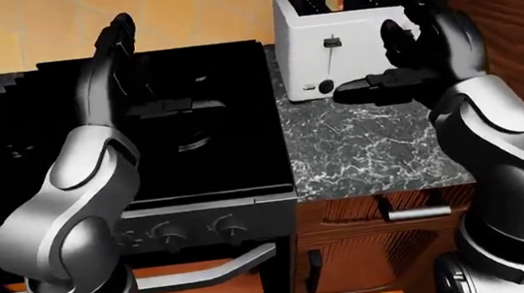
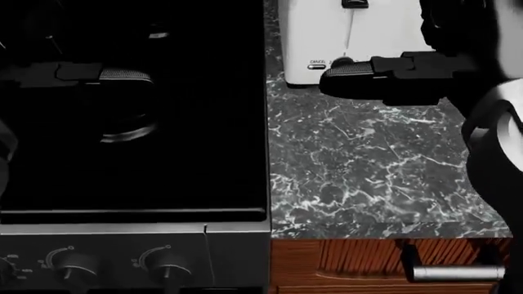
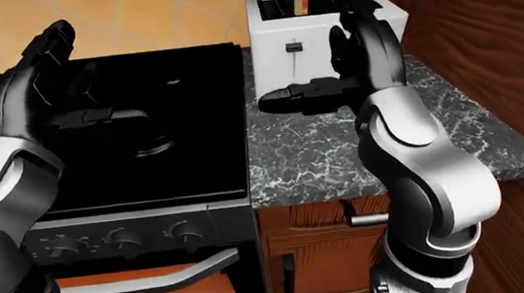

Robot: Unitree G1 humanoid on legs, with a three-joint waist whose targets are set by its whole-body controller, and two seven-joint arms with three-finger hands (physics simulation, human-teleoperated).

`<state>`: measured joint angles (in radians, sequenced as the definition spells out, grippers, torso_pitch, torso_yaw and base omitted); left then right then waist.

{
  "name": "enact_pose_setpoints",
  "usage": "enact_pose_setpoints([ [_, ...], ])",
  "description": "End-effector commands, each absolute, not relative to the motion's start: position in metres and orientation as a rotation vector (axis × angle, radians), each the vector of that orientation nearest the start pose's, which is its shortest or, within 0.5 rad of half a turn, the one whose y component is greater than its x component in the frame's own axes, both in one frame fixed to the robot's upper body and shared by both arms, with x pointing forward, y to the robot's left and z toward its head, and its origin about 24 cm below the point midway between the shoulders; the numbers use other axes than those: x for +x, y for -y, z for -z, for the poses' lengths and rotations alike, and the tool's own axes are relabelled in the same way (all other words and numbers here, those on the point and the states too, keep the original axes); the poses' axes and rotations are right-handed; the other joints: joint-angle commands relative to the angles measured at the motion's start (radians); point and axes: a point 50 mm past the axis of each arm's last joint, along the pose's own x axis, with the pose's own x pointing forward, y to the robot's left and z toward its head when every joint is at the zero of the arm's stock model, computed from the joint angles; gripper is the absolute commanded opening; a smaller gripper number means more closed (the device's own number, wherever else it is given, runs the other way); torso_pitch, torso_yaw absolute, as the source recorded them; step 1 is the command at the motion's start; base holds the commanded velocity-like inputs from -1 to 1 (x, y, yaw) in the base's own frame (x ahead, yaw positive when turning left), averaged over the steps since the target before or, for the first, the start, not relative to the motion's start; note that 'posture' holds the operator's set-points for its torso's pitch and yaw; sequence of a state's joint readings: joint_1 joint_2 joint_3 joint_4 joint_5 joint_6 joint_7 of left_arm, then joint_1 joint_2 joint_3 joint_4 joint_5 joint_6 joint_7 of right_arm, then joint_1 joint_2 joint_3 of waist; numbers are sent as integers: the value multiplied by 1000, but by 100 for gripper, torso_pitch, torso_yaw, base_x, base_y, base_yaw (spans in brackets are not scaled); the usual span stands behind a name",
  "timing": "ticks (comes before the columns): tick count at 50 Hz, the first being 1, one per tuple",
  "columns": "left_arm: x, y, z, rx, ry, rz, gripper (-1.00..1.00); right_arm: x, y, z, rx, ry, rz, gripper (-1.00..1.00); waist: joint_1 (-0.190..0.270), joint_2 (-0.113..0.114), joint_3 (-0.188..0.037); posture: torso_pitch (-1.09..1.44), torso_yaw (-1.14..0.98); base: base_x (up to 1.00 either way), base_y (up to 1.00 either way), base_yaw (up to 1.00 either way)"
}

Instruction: Push down the lever of the toaster to turn it on.

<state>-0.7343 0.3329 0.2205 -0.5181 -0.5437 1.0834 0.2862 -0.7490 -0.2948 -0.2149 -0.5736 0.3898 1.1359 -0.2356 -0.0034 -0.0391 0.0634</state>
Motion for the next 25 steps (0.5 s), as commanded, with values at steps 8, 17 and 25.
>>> enact_pose_setpoints([
  [8,279,-173,-291,-55,292,3,100,263,155,-308,-50,346,1,100,-9,90,-37,0,0,4,0,0],
  [17,279,-172,-292,-54,295,0,100,256,152,-315,-58,363,1,100,13,34,-23,0,0,0,0,0],
  [25,279,-172,-291,-51,297,3,100,249,150,-324,-65,385,-3,100,8,38,-34,0,0,0,0,0],
])
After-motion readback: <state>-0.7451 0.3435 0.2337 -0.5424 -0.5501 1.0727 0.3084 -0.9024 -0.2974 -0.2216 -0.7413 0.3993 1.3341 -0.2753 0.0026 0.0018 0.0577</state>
